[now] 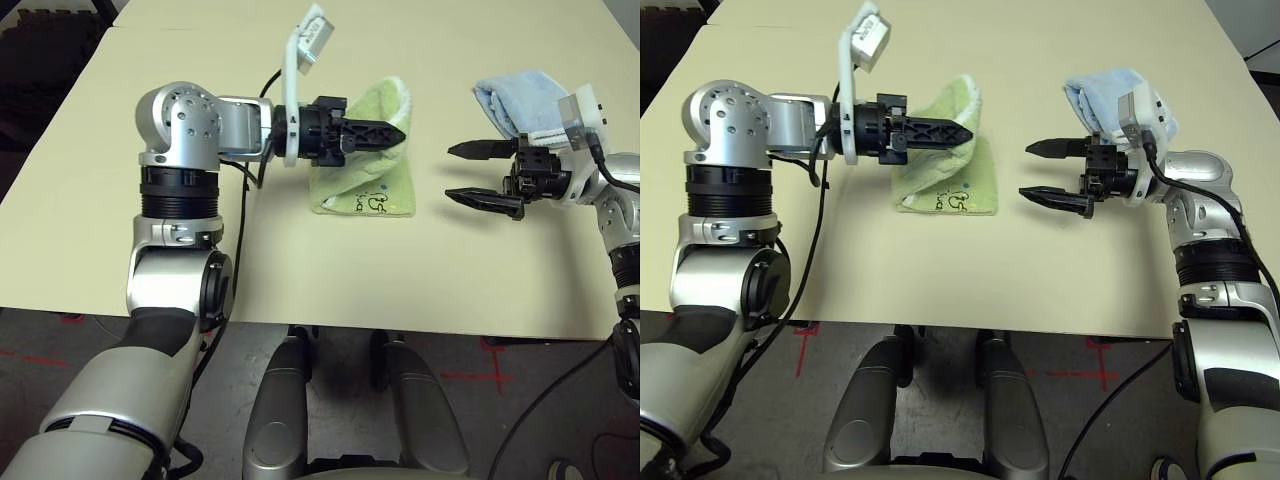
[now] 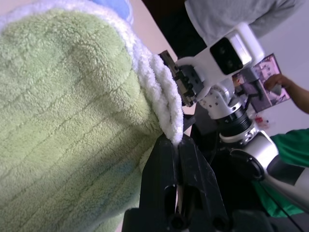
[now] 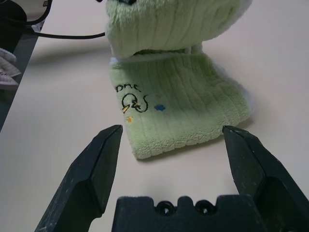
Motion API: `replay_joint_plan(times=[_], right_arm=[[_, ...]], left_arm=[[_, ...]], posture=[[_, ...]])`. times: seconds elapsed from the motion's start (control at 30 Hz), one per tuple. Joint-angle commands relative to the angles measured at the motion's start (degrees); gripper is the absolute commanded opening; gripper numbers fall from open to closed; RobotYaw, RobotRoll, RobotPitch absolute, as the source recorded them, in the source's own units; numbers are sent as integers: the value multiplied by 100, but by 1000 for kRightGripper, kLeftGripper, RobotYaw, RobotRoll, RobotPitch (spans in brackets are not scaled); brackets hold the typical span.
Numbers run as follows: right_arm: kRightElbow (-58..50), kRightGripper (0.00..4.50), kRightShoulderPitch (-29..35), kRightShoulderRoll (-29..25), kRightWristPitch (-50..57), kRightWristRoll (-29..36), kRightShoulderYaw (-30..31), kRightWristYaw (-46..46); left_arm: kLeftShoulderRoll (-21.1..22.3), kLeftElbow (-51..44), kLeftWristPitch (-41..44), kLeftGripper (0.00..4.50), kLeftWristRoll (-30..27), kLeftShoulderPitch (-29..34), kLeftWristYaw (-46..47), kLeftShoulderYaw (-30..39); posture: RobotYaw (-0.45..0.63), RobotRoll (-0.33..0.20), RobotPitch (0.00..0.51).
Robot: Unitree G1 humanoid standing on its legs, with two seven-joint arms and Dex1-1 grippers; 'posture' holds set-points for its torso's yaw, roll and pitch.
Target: Fold the towel and set it aside.
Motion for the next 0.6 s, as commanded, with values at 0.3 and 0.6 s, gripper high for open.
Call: replay_joint_plan(times=[0.3,0.6], right_arm=[[56,4500,29,-285,-29,37,-221,98],[173,4500,95,-438,-234,-74,-216,297]], left_arm=[[-101,168,-955,2698,816,351,-1,-763],[-74,-147,-1028,4475,560,307,-906,-1019]], posture=[[85,0,289],[79,0,281]])
